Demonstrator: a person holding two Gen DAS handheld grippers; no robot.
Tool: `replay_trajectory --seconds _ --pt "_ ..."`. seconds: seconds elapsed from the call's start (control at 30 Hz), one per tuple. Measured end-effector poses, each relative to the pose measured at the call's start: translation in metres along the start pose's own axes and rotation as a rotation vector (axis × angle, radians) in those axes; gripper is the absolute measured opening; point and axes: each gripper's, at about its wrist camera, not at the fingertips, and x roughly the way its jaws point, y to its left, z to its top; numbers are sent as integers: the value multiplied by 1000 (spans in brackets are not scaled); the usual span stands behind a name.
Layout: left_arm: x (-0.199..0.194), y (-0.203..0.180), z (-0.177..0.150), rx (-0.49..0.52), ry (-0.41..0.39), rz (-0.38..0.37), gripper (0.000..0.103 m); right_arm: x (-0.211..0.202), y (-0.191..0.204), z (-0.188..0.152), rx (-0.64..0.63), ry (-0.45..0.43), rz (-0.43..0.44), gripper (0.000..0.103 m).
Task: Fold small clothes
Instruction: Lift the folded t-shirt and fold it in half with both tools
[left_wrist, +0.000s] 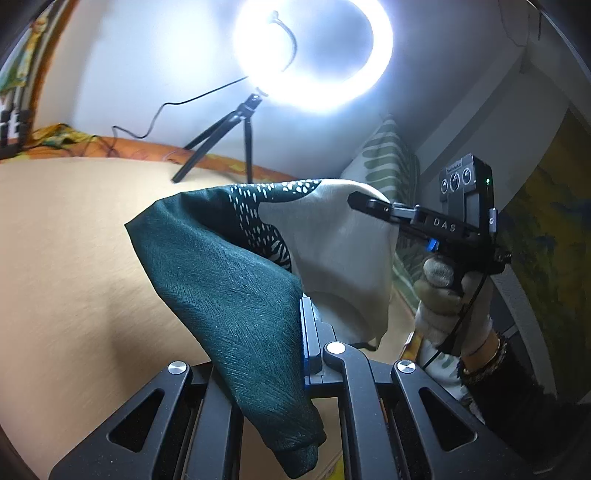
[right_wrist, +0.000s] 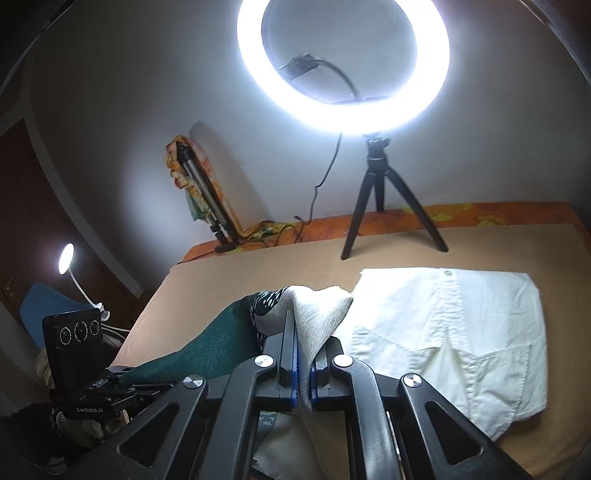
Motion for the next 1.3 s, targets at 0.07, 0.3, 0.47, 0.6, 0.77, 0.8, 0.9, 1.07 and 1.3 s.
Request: replay_trajectory --seconds 0.07,0.3,0.47,0.6,0.77,0.8,0.9,1.07,1.3 --pt "10 -4 5 12 2 -7 6 -5 -9 4 0 -9 -13 2" --pt "36 -24 22 68 -6 -17 6 -25 -41 25 1 -47 -59 2" --pt "62 -38 38 125 -4 -12 6 -33 -68 39 -2 -64 -93 2" --pt "82 -46 46 150 0 -8 6 -32 -95 46 14 -71 -108 2" --pt "110 -45 49 156 22 -5 6 -25 -127 52 27 -64 -129 2" --pt "113 -44 49 156 25 -2 6 -23 -132 52 29 -61 -131 2" --pt "126 -41 47 153 37 6 6 -15 -149 52 43 -51 -137 2" --pt "142 -39 37 162 74 22 6 -1 -169 44 42 -18 -142 2" --pt "148 -37 26 174 124 45 6 15 -190 40 30 24 -190 4"
